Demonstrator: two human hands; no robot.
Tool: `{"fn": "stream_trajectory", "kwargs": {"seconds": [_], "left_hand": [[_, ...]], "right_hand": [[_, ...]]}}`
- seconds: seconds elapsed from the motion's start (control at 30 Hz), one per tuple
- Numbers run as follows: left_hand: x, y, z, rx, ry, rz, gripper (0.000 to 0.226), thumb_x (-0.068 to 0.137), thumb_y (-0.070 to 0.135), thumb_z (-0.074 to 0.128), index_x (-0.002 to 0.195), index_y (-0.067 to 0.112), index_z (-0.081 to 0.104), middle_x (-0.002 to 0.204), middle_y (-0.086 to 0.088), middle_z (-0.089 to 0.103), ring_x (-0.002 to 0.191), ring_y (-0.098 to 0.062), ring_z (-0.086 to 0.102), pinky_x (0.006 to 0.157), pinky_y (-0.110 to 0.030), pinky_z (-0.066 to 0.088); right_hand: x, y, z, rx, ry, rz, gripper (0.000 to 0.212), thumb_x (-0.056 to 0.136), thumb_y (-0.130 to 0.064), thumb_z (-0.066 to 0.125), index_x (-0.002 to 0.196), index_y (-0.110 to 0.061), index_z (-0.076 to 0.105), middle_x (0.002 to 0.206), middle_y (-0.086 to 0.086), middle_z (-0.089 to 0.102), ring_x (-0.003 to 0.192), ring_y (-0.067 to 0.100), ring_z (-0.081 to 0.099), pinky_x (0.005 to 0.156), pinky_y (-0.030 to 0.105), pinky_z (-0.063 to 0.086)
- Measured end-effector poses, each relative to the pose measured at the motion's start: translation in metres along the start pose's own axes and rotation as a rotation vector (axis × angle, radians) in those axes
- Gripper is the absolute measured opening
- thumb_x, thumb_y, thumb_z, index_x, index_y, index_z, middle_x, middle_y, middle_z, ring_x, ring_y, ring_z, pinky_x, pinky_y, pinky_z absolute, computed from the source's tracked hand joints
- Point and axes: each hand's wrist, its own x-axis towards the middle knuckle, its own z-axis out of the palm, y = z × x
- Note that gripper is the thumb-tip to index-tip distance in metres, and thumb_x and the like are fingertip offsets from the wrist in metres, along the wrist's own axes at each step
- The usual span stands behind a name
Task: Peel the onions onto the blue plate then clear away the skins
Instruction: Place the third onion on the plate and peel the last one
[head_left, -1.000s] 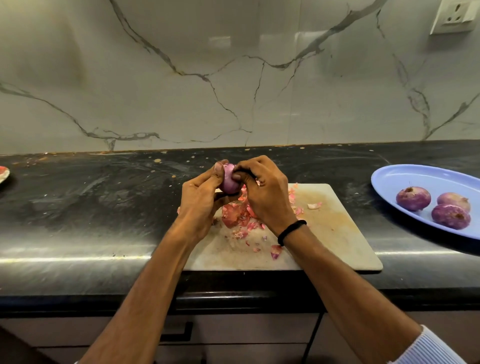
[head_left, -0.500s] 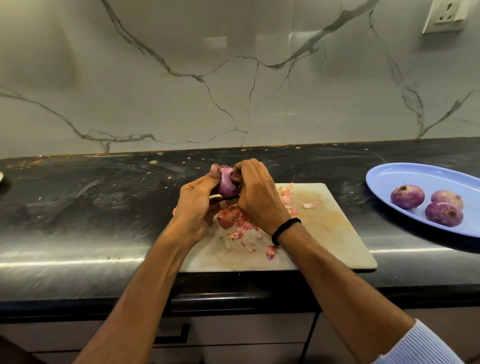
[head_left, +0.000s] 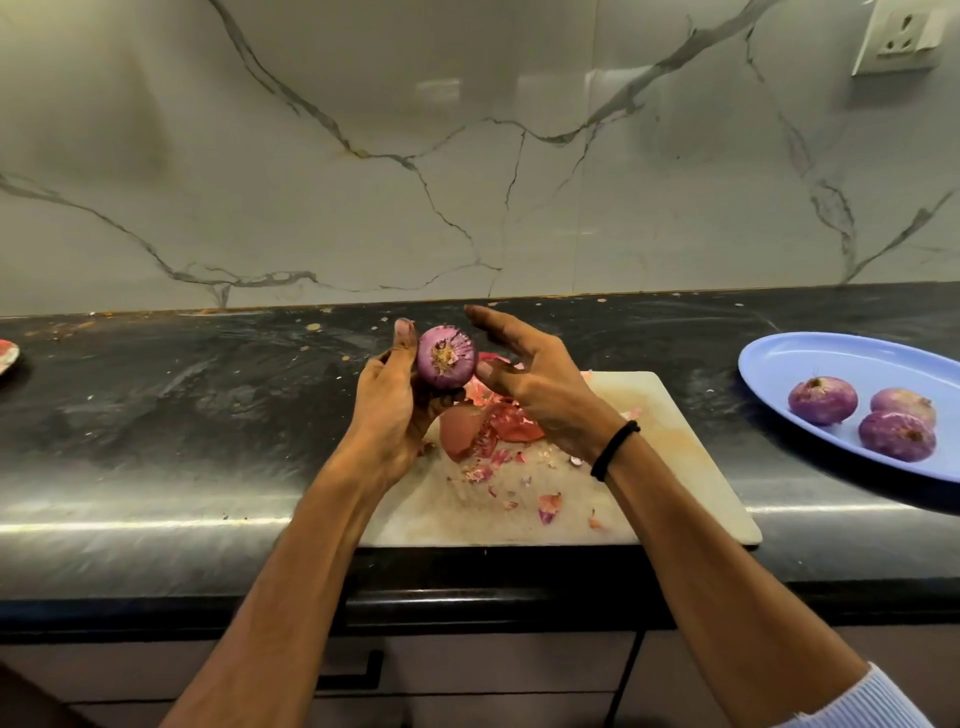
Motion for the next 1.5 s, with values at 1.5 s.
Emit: {"fn": "stream_trajectory", "kwargs": {"seconds": [1.5], "left_hand": [[0.006, -0.01, -0.012, 1.098, 0.045, 0.909, 0.021, 0.073, 0.023, 0.084, 0.089, 0.009, 0.078, 0.08, -0.003, 0.07, 0.067, -0.015, 0.063, 0.067, -0.035, 0.059]], "right_hand": [[-0.008, 0.011, 0.008, -0.508, 0.165, -0.218, 0.07, 0.071, -0.022, 0.089, 0.133, -0.007, 0.06, 0.124, 0.008, 0.068, 0.11, 0.014, 0.064, 0.094, 0.011, 0.049]]}}
